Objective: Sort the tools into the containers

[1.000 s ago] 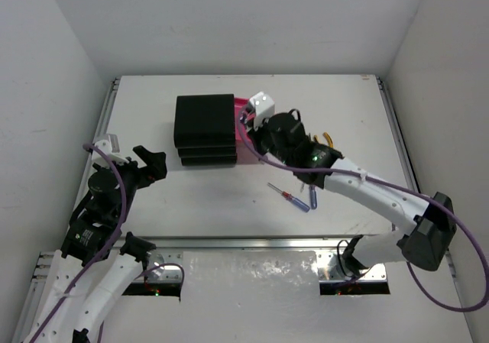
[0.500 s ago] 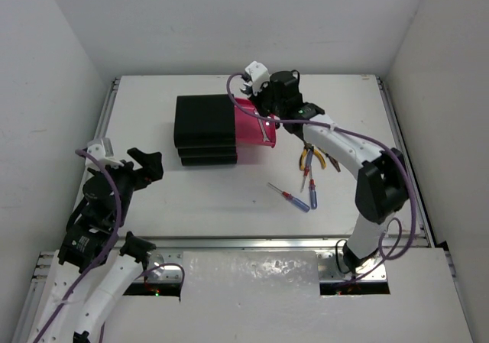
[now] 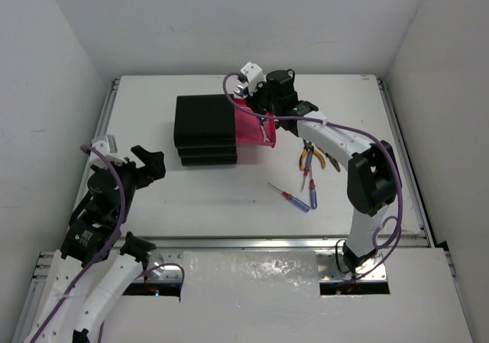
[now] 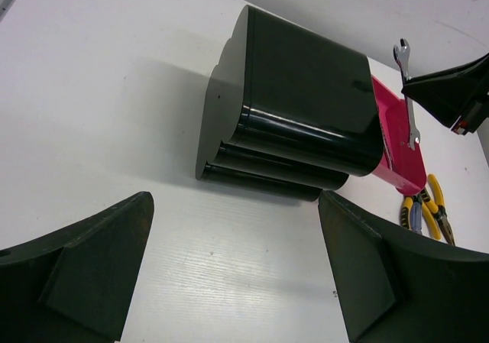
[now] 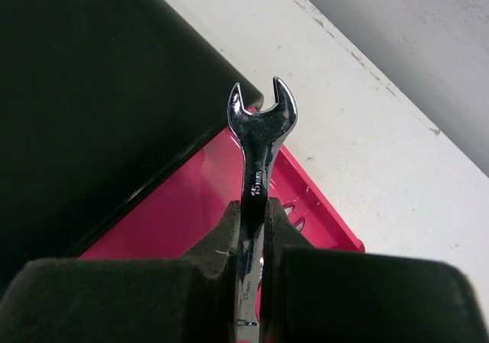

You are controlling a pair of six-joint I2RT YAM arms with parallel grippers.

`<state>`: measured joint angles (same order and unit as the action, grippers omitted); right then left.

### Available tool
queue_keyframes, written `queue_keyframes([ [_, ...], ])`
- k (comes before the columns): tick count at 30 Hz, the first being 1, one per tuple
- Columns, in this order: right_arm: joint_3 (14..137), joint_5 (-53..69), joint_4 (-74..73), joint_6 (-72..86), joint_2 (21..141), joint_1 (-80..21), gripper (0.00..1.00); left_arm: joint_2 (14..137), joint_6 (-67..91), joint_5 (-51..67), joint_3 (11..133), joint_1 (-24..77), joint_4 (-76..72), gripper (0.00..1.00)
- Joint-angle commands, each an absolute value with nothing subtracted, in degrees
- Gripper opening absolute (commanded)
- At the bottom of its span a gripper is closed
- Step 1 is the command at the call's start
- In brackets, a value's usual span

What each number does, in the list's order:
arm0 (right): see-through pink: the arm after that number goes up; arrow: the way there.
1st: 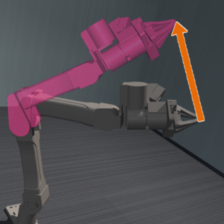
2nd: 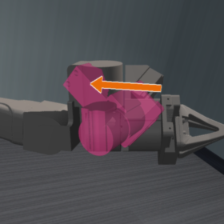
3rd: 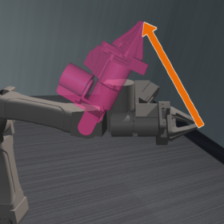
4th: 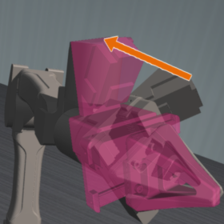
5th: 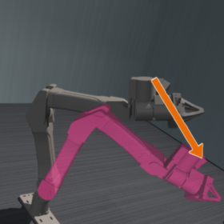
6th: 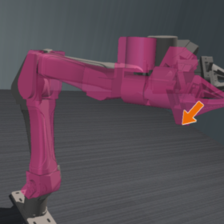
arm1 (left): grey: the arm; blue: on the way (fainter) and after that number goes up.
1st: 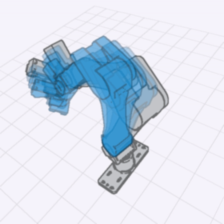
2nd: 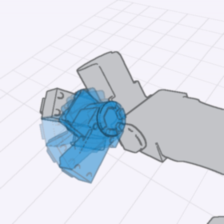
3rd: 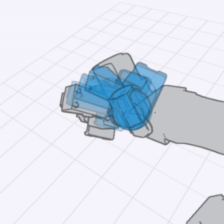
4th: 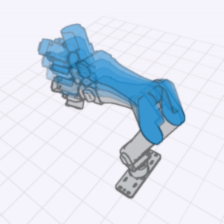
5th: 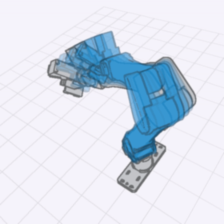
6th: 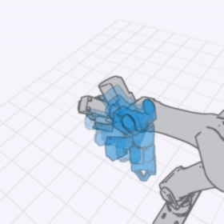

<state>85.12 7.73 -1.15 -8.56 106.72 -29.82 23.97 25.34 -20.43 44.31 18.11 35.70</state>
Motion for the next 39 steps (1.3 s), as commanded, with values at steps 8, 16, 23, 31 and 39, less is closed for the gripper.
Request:
queue_keyframes([
  [8,80.2,8.3,5.2,-5.9,99.8,-30.0,0.45,24.9,25.1,-19.9,45.0,18.7,33.5,0.88],
  [16,79.6,-4.3,0.1,0.0,95.8,-28.7,0.69,24.9,25.0,-19.8,45.0,18.7,33.4,0.87],
  [23,88.5,-6.7,-23.7,28.4,102.3,-13.8,0.7,25.2,25.0,-19.8,45.1,18.7,33.4,0.87],
  [31,87.4,0.7,-25.8,40.0,108.0,-8.8,0.71,26.0,25.0,-20.0,45.0,18.7,33.5,0.87],
  [39,78.3,21.9,-8.6,52.8,113.6,-8.8,0.52,26.4,25.0,-19.9,45.0,18.7,33.5,0.87],
])
